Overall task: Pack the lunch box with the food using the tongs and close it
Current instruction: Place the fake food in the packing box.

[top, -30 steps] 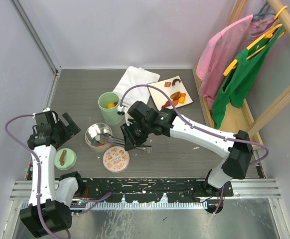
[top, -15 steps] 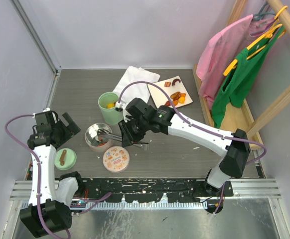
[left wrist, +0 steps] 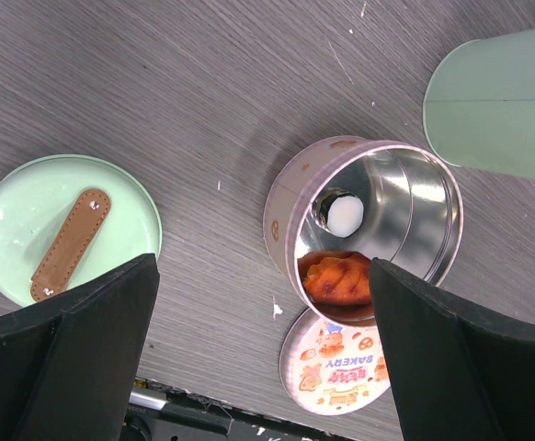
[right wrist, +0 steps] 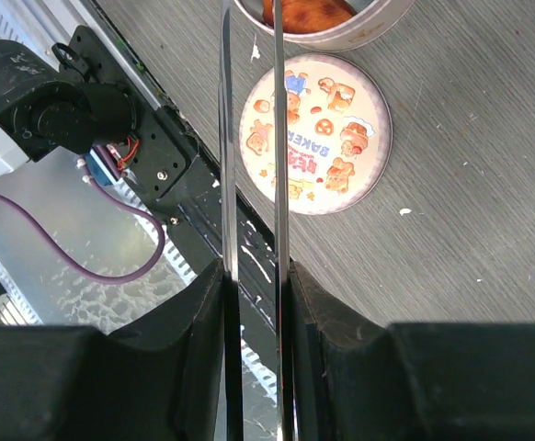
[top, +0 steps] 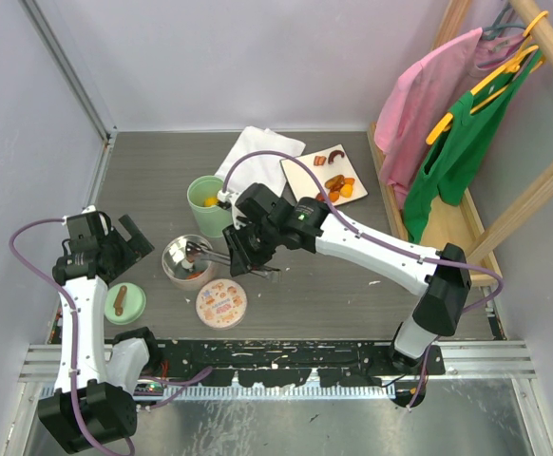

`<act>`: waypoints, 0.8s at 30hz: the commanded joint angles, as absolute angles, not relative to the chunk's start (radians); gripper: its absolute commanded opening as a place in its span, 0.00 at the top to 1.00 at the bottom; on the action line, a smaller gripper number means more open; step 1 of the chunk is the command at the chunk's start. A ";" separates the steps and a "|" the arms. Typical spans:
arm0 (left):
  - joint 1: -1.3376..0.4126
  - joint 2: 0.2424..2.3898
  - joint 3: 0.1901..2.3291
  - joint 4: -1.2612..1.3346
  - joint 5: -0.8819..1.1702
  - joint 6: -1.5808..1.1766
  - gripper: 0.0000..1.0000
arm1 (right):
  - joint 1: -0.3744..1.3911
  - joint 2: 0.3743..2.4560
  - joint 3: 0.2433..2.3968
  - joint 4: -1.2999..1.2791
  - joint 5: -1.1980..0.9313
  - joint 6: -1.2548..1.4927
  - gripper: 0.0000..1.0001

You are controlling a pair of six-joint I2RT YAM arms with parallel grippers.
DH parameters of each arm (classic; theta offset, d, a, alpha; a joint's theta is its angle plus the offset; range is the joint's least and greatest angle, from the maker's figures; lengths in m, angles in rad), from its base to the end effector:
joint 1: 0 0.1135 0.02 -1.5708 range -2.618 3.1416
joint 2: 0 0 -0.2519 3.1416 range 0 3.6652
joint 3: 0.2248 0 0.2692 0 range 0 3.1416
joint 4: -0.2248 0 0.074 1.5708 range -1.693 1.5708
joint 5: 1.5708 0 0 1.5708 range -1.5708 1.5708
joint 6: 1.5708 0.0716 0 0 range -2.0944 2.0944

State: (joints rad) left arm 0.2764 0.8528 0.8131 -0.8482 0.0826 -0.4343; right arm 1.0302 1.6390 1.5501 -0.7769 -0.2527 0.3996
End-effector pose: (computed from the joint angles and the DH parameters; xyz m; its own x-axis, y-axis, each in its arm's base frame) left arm 0.2042 0.0518 0.2400 -0.5837 -0.6014 -0.5455 -0.5153 0.7936 -0.3236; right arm 0.1888 0.3494 0.2921 -0.7165 -0.4617 -0.5229 -0.6891 0.5851 0.4275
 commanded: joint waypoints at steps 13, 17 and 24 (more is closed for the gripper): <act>0.273 0.837 0.820 -0.820 0.080 -0.437 0.02 | 1.031 1.607 1.601 -0.758 -0.218 0.403 0.69; 0.273 0.832 0.819 -0.821 0.074 -0.437 0.02 | 1.032 1.598 1.593 -0.752 -0.215 0.406 0.68; 0.271 0.824 0.818 -0.821 0.067 -0.438 0.02 | 1.031 1.623 1.595 -0.734 -0.233 0.413 0.68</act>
